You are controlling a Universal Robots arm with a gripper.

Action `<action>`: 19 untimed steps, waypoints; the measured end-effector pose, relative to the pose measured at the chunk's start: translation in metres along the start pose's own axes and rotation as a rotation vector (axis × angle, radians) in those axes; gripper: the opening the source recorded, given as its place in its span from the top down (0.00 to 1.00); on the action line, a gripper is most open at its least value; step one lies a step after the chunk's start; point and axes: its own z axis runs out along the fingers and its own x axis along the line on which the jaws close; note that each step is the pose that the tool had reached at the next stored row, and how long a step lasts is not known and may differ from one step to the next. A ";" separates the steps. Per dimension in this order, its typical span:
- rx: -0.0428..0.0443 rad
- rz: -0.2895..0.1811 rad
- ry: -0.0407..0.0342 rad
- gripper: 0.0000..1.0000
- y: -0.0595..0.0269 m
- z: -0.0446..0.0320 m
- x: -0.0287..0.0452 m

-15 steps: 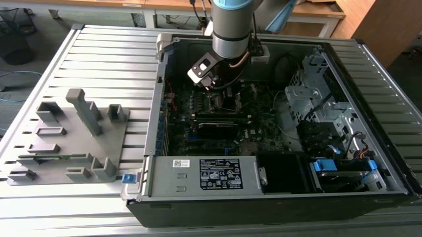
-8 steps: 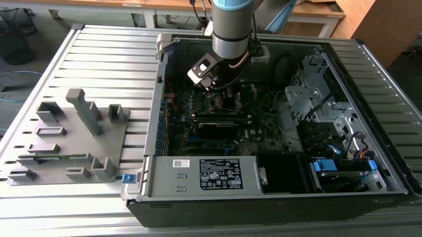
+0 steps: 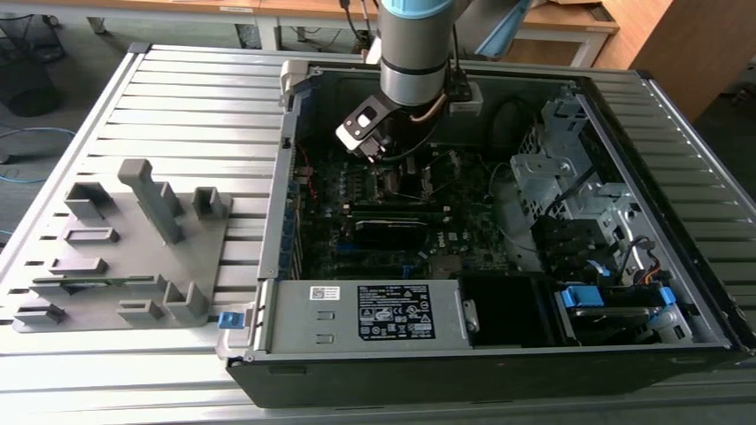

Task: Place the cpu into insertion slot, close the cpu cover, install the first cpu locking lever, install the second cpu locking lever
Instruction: 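Place the cpu into insertion slot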

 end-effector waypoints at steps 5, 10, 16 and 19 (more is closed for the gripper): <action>-0.0006 0.000 0.0012 0.40 0.0002 0.0006 0.0005; -0.0010 0.000 0.0020 0.40 0.0004 -0.0013 0.0006; -0.0003 0.000 0.0008 0.40 0.0015 -0.0178 0.0005; -0.0004 0.000 0.0009 0.40 0.0017 -0.0211 0.0005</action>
